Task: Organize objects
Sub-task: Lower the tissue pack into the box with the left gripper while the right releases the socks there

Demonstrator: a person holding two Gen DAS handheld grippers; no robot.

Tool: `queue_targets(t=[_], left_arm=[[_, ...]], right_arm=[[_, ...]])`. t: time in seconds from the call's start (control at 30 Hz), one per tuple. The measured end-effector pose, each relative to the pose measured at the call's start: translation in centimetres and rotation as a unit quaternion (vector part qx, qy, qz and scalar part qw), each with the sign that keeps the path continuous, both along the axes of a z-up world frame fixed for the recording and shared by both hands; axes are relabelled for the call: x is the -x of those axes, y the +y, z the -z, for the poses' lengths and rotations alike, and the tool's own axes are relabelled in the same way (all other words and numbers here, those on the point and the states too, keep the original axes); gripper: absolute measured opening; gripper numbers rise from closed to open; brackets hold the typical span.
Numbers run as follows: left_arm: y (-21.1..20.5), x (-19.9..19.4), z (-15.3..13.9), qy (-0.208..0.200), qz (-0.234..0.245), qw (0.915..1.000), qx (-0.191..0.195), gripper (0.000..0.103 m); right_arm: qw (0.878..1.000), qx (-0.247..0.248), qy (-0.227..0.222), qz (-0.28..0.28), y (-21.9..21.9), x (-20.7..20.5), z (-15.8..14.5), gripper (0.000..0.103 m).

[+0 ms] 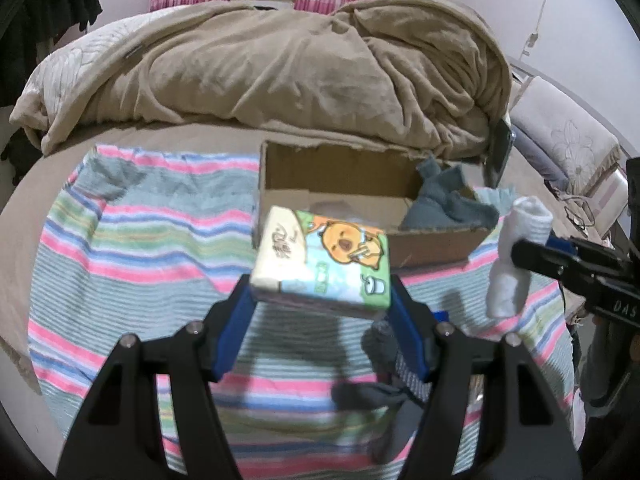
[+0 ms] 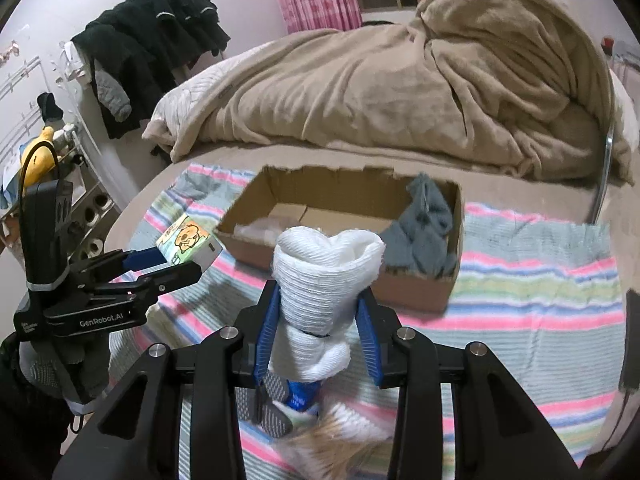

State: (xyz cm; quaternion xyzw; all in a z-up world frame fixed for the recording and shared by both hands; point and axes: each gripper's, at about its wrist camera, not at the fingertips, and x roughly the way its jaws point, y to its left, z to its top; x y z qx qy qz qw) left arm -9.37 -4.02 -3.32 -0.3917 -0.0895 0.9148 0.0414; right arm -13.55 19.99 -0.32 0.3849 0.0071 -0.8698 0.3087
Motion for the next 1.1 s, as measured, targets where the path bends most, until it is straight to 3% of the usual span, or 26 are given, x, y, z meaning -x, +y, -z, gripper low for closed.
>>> queue_targets(t=[0.67,1.1], left_arm=[[-1.2,3.4,-1.7,0.033,-0.013,0.9992,0.016,0.066],[-0.5,6.6,-1.6,0.045,-0.007,0.9984,0.034,0.066]], right_arm=[[0.999,-0.01,0.041,-0.024,-2.5,4.4,-2.1,0.039],[0.999,-0.013,0.039,-0.035,-4.3,7.8,-1.3,0.039]])
